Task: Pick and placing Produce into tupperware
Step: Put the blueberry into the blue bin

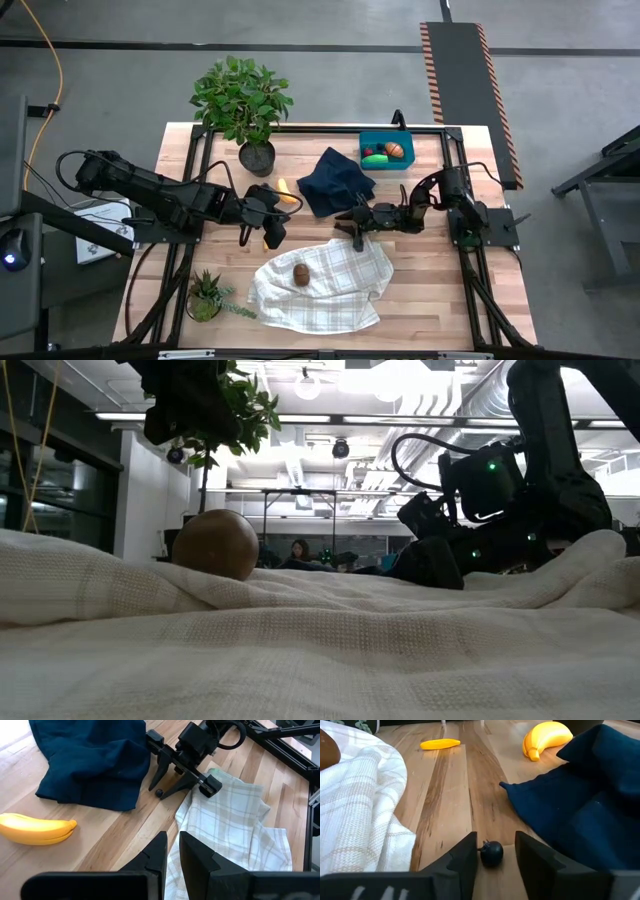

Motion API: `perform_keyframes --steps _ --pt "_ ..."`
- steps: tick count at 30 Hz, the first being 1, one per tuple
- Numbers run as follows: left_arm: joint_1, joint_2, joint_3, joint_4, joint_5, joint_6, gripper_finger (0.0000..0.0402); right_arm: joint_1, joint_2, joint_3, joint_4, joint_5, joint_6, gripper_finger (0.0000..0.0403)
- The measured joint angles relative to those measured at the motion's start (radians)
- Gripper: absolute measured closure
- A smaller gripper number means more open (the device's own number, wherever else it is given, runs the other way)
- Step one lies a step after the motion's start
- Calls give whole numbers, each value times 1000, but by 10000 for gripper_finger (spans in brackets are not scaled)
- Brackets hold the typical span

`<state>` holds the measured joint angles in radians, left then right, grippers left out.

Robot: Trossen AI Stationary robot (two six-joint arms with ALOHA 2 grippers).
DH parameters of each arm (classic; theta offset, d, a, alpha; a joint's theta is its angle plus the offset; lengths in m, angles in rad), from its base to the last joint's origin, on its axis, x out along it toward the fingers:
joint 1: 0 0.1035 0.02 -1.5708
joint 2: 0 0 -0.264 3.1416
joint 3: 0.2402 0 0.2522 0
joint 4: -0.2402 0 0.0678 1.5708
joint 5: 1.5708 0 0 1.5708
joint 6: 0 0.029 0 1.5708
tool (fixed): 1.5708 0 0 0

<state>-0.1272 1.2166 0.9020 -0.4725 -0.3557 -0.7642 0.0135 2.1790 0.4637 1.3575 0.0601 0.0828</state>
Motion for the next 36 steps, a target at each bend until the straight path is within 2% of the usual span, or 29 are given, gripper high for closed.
perform_keyframes --steps 8,18,27,36 --pt "0 0 0 0 0 0 362 0 1 0 0 0 6 317" --pt "0 0 0 0 0 0 362 0 2 -1 25 -5 15 343" --pt "0 0 0 0 1 0 362 0 7 15 102 -11 66 350" --pt "0 0 0 -1 5 2 362 0 6 100 141 -35 100 350"
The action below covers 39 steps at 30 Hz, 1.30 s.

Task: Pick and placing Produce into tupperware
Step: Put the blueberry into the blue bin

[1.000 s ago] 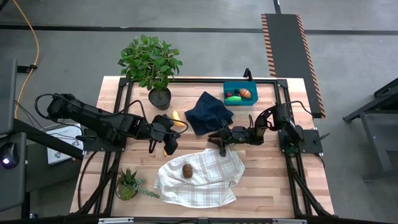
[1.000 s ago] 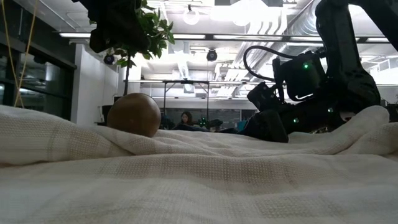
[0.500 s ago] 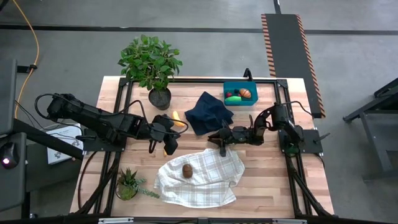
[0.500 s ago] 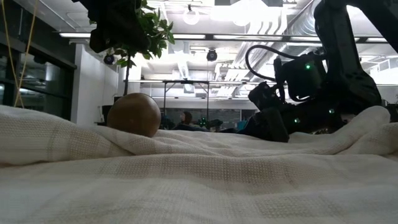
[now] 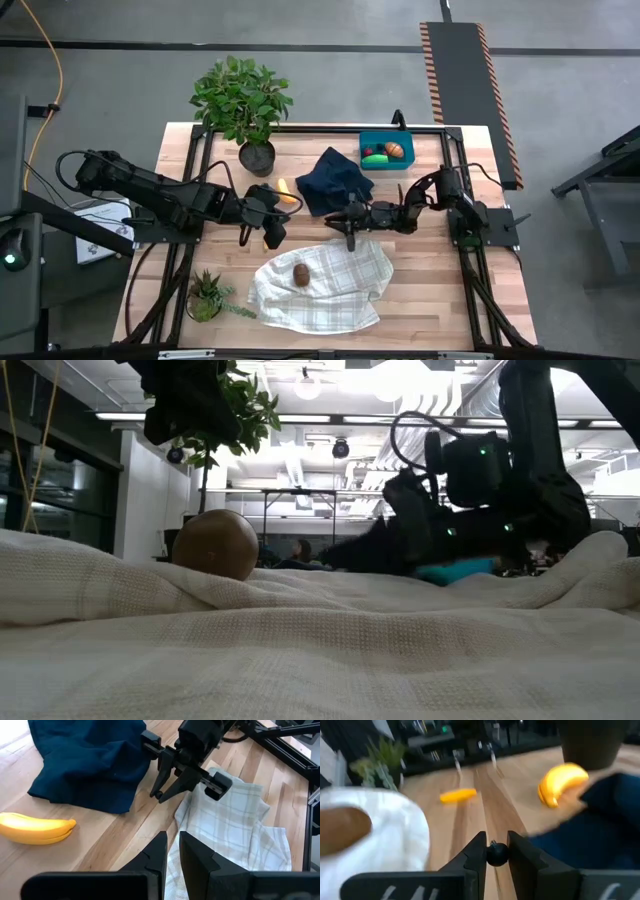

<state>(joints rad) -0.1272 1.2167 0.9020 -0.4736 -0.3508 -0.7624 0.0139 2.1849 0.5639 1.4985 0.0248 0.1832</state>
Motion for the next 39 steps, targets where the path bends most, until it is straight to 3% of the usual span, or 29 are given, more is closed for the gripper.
perform_keyframes --steps 5,9,17,30,39 --pt "1 0 0 0 1 1 362 0 -32 42 21 -24 31 350" --pt "1 0 0 0 2 2 362 -14 -84 60 15 20 51 350" --pt "1 0 0 0 42 3 362 -74 -264 35 -59 28 157 350" --pt "2 0 0 1 82 -1 362 -170 -757 31 -632 131 165 350" --pt "2 0 0 0 82 -2 362 -222 -970 100 -1100 160 211 350"
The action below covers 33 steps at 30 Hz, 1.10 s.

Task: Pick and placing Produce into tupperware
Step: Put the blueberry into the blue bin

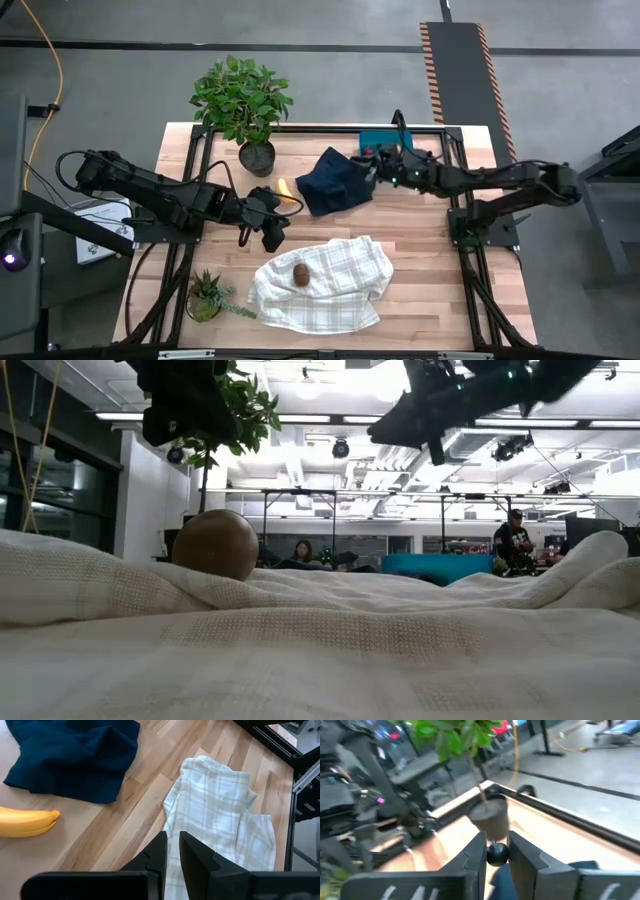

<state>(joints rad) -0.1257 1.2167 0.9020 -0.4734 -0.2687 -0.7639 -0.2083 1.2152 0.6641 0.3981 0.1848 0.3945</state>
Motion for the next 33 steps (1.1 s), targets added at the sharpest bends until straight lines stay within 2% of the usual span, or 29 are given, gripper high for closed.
perform_keyframes --steps 8,17,23,29,33 --pt "0 0 0 0 0 0 362 -97 5 263 -471 69 -3 350" --pt "0 0 0 0 0 0 362 -237 55 458 -825 51 71 350" --pt "0 0 0 -1 -1 0 362 -321 113 517 -987 38 132 350" --pt "0 0 0 -2 -1 0 362 -400 226 545 -1076 -45 155 350" --pt "0 0 0 -5 -1 0 362 -439 302 547 -1077 -114 167 350"
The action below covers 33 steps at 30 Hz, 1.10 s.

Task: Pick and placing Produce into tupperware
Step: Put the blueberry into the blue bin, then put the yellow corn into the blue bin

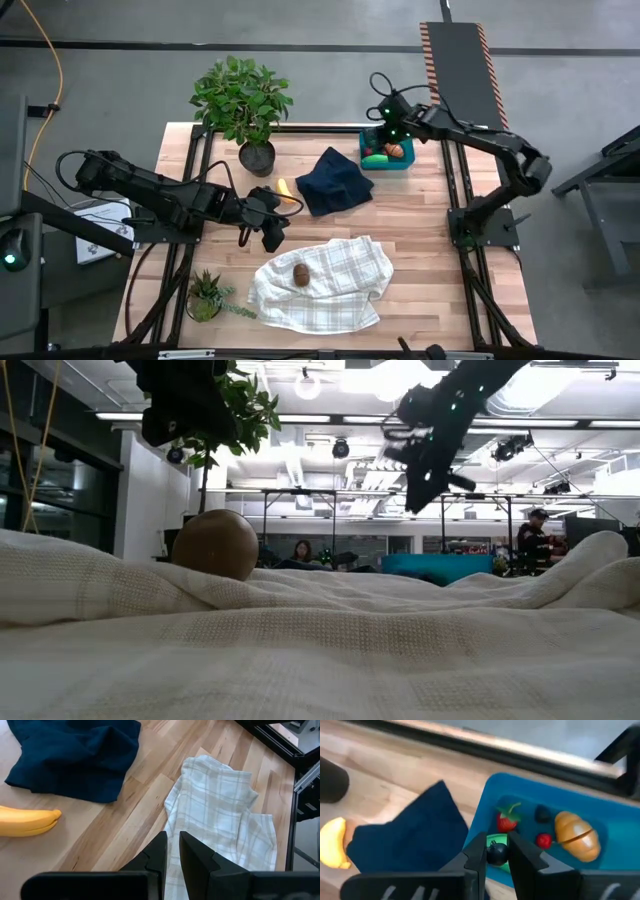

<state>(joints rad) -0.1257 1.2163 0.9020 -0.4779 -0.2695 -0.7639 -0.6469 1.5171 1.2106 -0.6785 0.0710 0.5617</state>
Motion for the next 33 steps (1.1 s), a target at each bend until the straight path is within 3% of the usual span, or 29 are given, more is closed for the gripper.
perform_keyframes --steps 6,14,25,33 --pt "0 0 0 -6 5 0 362 -51 88 1 -29 -78 15 350" --pt "0 0 0 -9 8 0 362 -83 152 1 -102 -93 -20 349" --pt "0 0 0 -34 8 0 362 -88 152 1 -91 -68 -71 273" --pt "1 0 0 -65 73 53 362 -79 125 1 -2 -82 -123 264"
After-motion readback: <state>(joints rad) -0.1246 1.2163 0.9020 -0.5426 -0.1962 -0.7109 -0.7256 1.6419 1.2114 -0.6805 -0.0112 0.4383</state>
